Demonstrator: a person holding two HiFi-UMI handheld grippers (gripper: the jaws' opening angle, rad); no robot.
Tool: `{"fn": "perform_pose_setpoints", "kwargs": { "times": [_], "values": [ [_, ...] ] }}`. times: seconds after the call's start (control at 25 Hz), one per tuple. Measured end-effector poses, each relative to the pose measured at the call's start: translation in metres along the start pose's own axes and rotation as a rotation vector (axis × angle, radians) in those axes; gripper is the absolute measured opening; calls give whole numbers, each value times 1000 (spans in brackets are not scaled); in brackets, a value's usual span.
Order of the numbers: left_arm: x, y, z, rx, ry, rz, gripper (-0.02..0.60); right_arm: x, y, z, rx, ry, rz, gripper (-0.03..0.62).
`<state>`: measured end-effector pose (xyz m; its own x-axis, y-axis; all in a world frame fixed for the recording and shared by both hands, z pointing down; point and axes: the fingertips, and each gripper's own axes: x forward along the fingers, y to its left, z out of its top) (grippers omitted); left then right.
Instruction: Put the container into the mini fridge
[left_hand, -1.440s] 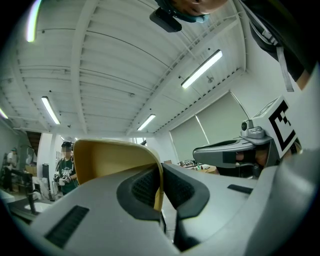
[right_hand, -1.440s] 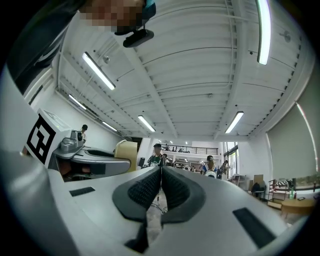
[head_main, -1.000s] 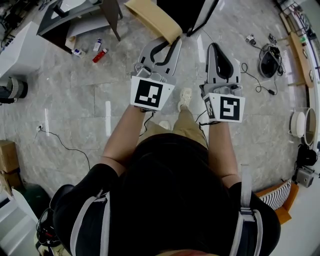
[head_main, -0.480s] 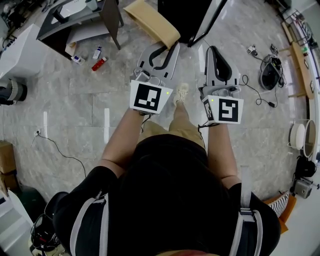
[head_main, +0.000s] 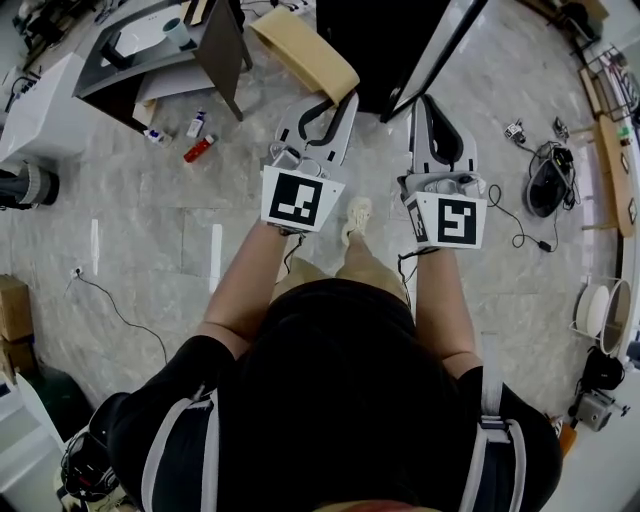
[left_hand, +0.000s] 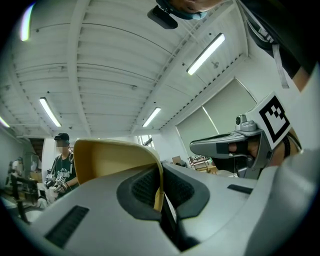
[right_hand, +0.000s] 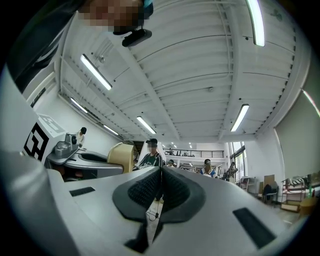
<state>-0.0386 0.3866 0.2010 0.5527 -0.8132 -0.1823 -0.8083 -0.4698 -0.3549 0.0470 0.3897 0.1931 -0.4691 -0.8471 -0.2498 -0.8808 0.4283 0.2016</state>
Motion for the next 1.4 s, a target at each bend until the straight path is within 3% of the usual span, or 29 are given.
{"fn": "perform_pose_setpoints", "kwargs": {
  "times": [0.32,1.4],
  "values": [
    [107,21,-39,-19,38,-7,25,80,-73,-46,29,35,12,37],
    [357,95,-173,-41,176,9,25,301,-227,-182,86,110,112,37]
  ]
}}
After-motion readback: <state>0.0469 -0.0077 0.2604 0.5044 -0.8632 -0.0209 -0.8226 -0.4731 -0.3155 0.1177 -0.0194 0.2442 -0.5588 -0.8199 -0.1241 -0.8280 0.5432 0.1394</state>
